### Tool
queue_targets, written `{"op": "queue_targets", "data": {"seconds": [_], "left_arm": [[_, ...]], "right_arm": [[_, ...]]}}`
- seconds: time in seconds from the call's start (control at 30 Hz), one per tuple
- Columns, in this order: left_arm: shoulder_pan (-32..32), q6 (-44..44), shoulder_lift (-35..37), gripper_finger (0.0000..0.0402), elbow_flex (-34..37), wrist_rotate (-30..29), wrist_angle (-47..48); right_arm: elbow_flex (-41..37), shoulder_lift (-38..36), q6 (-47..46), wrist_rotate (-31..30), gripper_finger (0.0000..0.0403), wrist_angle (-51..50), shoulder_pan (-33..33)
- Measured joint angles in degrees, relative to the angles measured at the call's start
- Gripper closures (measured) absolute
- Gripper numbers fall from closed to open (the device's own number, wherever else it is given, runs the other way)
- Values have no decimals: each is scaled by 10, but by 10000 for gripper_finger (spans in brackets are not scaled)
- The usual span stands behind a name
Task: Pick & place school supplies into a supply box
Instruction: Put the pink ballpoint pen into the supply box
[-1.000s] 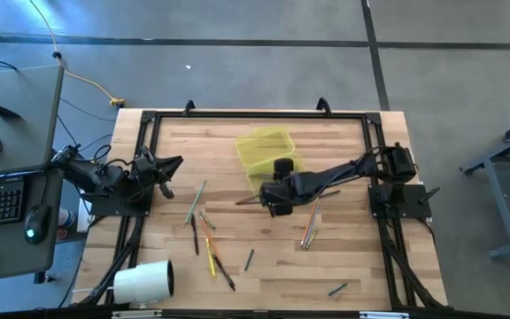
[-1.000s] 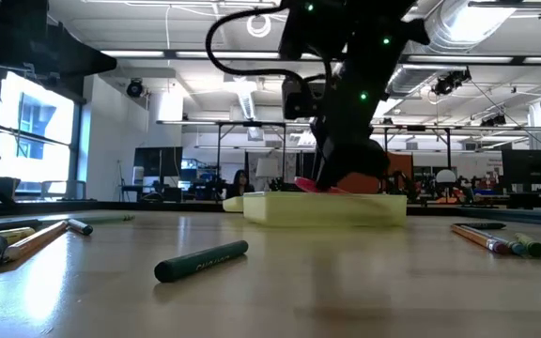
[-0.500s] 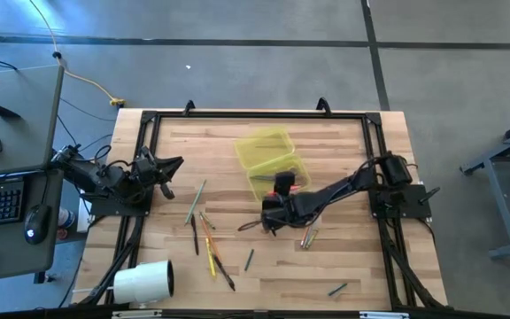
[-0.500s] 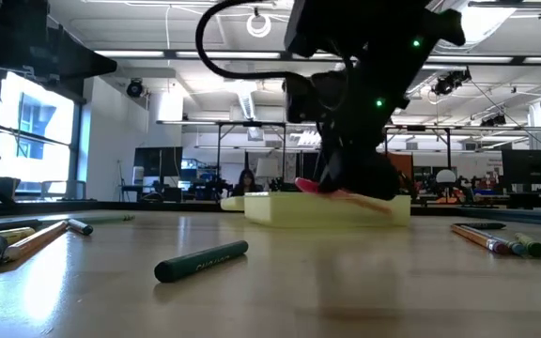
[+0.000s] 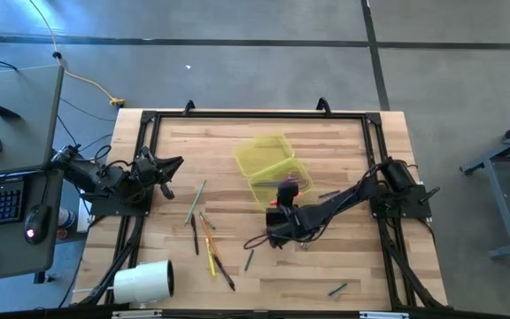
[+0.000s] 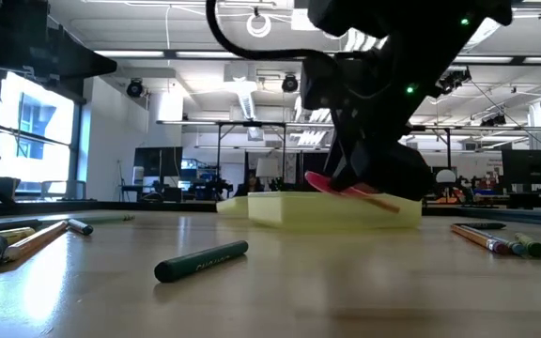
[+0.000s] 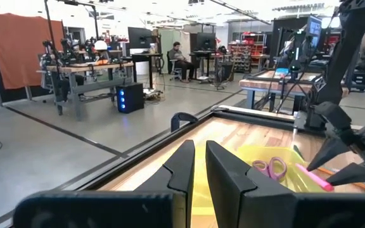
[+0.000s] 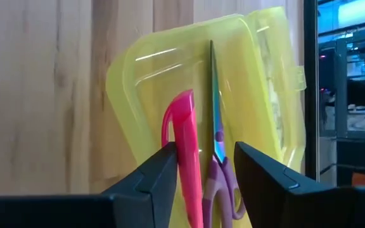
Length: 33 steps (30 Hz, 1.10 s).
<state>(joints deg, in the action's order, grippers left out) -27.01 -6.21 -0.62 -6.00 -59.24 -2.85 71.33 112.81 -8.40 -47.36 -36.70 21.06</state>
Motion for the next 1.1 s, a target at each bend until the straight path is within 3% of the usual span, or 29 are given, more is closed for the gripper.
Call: {"op": "queue_targets", "data": {"seconds": [0.3,0.43,0.57,0.7,0.9,1.1], "left_arm": [[0,4,0,328,0,2,-3],[0,5,0,328,0,52,-27],[0,-1,0,328,0,122,-102],[0,0,-13,328,0,121,-137],[0,64,-115,328,2,85,-167],[4,-2,-276,328,2,72,-339]], "right_arm": [[0,0,23,-74,260,6,26],[0,0,2,-103,260,34,-11],[0,0,-41,-4,260,61,-67],[0,0,-74,82,261,116,-110],[0,0,-1,82,261,188,-126],[21,0,33,74,260,202,-125]]}}
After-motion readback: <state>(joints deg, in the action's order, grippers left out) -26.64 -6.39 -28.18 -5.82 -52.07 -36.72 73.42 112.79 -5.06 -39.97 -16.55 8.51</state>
